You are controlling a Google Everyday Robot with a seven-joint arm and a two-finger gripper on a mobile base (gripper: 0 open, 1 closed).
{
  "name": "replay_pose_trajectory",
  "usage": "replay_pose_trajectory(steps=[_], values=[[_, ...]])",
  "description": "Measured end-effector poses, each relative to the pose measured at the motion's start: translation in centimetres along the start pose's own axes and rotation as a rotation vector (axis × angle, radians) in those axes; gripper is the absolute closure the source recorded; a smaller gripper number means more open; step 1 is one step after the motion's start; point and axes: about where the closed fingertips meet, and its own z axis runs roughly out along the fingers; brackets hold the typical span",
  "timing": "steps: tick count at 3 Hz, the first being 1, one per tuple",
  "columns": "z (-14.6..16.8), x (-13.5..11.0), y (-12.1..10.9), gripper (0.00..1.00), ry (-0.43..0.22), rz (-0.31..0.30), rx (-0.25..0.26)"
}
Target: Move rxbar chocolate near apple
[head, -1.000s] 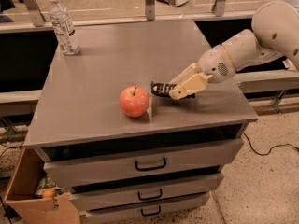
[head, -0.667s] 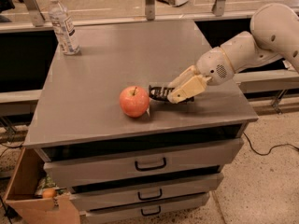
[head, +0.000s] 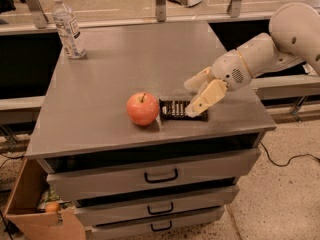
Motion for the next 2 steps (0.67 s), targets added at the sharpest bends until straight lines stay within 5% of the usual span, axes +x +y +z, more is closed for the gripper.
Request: replay_pose_trajectory(steps=[1,2], values=[[-0.4,-0.2,-0.7,0.00,0.007,-0.007,0.016],[-3.5,0.2,-3.4,0.00,-0.065,0.040,0.090]])
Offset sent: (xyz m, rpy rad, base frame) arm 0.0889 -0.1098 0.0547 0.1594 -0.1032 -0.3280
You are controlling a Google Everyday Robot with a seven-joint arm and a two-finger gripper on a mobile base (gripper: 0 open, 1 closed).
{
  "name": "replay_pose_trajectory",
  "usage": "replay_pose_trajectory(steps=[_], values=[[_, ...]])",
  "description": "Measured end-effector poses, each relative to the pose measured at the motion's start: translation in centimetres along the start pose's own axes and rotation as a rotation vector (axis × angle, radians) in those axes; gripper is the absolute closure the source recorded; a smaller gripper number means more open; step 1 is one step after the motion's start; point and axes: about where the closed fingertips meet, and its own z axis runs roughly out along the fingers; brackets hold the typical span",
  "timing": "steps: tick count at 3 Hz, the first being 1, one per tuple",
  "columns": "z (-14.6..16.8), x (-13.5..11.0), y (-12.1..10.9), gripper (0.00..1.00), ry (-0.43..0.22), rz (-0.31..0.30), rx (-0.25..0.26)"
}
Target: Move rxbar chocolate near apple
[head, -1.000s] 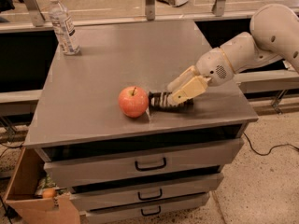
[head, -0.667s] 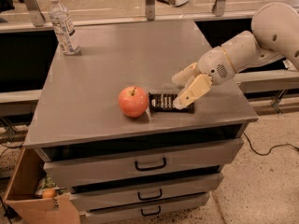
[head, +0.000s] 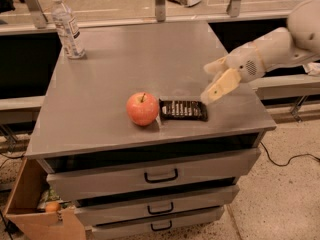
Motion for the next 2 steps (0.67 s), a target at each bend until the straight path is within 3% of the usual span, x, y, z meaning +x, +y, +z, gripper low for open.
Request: replay_pose_trajectory(steps=[1,2], values=[[-6.6,-0.8,-4.8,0.00,-0.150,0.031,0.141],[-8.9,-3.0,-5.3,0.00,-0.185,-0.013,0.185]])
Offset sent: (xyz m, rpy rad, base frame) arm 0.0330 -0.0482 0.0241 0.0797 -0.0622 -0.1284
